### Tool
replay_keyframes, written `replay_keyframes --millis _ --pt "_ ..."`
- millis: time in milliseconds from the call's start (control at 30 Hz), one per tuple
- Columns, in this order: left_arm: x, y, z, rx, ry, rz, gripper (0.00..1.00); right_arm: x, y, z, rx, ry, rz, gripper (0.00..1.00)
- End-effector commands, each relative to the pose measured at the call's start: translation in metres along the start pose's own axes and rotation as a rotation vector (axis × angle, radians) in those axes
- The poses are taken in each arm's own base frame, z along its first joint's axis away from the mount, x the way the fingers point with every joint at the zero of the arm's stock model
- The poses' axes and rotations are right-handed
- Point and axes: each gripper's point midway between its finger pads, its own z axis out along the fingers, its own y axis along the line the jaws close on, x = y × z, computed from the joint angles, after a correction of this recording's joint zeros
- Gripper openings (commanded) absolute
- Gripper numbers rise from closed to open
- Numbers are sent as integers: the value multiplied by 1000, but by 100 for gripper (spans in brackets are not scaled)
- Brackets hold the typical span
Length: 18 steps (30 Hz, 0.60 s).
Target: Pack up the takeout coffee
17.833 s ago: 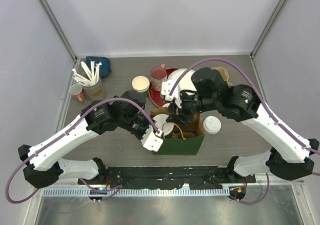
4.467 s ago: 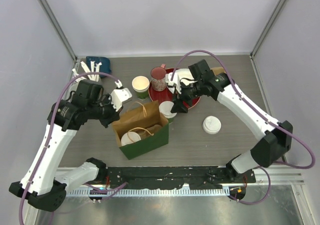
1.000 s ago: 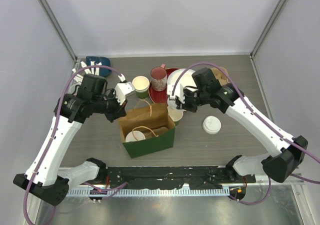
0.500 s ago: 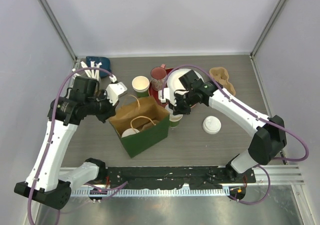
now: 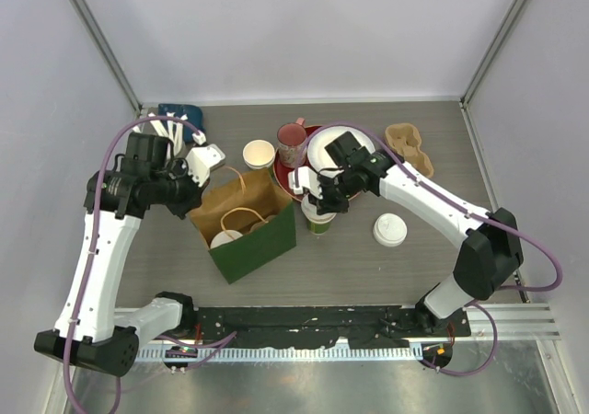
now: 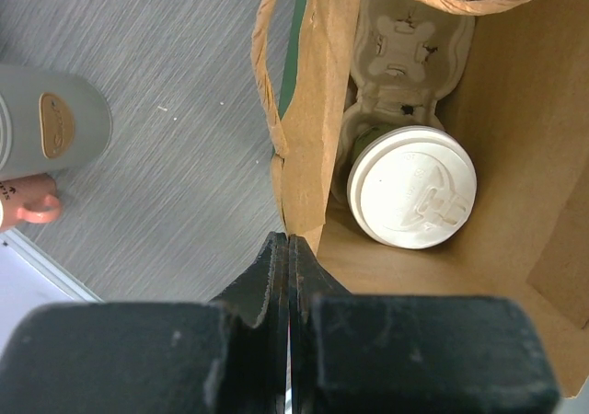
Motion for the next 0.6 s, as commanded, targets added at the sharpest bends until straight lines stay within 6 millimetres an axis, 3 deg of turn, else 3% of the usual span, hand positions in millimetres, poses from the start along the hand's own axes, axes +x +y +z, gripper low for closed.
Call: replay_keyframes --millis 0,567 --pt "-9 8 -5 -29 -26 14 0 -2 6 2 -27 0 -47 1" --pt "-14 10 0 -18 -36 13 0 17 24 5 -54 60 -56 1"
